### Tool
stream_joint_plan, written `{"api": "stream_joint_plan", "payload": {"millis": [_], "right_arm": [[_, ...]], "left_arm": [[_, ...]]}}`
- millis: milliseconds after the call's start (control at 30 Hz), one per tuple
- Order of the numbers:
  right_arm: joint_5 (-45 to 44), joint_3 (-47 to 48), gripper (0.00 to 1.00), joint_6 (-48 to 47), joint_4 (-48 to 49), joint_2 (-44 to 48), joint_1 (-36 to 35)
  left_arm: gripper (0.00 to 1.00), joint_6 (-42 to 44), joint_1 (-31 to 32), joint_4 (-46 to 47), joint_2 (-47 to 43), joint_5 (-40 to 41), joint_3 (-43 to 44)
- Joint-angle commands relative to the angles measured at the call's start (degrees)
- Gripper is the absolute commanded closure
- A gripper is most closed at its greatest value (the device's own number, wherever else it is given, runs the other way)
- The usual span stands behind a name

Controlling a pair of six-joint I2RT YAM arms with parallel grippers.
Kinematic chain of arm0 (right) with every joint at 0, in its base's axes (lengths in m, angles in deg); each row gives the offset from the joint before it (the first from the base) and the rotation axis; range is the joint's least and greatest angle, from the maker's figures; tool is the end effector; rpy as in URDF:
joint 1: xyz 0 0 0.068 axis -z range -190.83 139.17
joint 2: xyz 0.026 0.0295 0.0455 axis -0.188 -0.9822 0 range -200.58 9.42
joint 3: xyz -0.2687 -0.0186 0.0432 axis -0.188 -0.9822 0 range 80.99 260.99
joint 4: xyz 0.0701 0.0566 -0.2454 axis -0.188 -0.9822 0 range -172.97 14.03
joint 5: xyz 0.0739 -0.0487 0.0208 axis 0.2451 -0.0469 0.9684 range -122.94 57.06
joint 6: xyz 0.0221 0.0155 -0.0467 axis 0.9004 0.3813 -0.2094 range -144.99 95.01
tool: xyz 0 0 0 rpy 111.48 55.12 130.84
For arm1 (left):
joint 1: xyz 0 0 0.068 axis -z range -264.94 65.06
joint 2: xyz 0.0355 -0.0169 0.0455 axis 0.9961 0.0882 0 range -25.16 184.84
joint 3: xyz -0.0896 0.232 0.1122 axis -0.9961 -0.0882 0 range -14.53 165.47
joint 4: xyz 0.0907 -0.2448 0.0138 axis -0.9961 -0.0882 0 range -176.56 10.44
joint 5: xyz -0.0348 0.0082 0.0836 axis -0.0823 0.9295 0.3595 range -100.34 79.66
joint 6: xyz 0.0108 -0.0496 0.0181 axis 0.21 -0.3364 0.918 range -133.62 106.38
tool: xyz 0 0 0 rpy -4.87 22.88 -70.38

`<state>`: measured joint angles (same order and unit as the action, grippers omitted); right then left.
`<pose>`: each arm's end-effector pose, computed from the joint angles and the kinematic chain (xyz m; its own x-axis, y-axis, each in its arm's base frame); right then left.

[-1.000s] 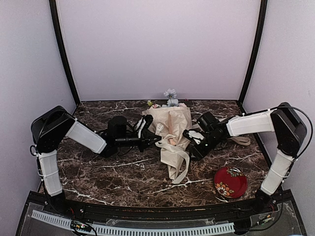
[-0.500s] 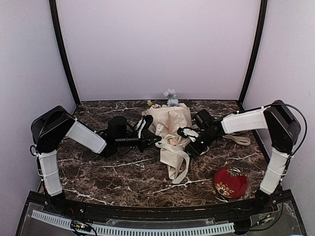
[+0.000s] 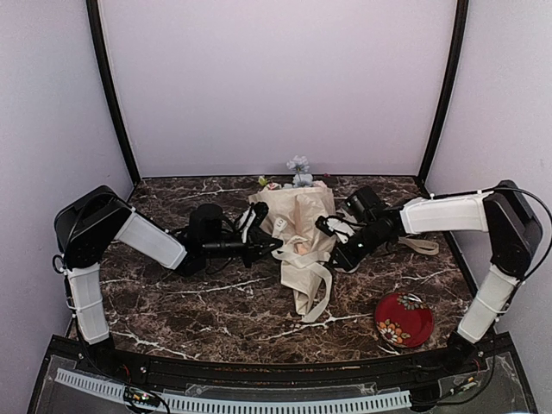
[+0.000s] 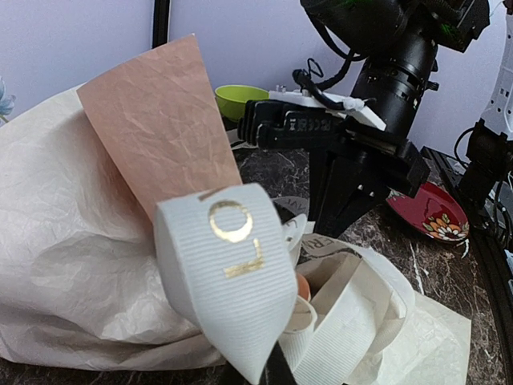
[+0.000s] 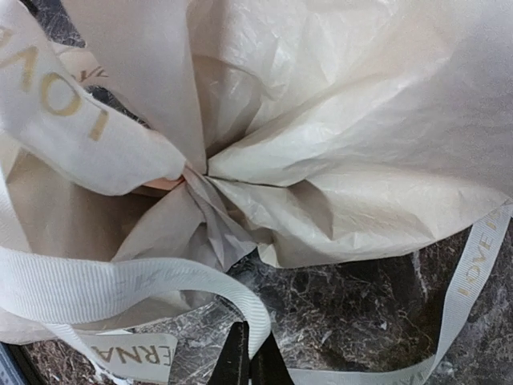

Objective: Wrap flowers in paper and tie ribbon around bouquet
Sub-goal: Cross the half-tied ribbon over the folded bouquet.

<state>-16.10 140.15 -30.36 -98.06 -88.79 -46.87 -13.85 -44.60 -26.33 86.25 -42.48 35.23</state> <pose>0.2672 0.2070 0.1724 -0.6420 -0.5777 -0.5042 -0.7394 0.6405 0.2075 0.2837 -0.2659 0.1570 -0.1155 0.0935 -0.9889 0.9488 0.3052 -0.0819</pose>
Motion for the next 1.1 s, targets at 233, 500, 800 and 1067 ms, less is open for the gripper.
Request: {"api": "stream_joint_plan", "payload": {"millis": [233, 500, 800, 1067], "right_arm": [[7.31, 5.93, 1.0, 5.84, -5.69, 5.7, -0.99], [8.61, 6.22, 1.0, 14.59, -2.7, 6.08, 1.76], [13.82, 5.28, 1.0, 20.55, 0.24, 3.29, 2.42], [15.13, 5.44, 1.0, 21.71, -0.87, 1.87, 2.05]], "left_arm": [[1.0, -0.99, -0.3, 1.76, -3.31, 0.39, -1.02], [0.95, -3.25, -0.35, 4.27, -4.03, 5.26, -4.08], [0.42, -7.29, -0.35, 11.62, -7.6, 13.44, -12.0], [0.07, -8.52, -0.35, 12.35, -13.32, 21.76, -20.76]]}}
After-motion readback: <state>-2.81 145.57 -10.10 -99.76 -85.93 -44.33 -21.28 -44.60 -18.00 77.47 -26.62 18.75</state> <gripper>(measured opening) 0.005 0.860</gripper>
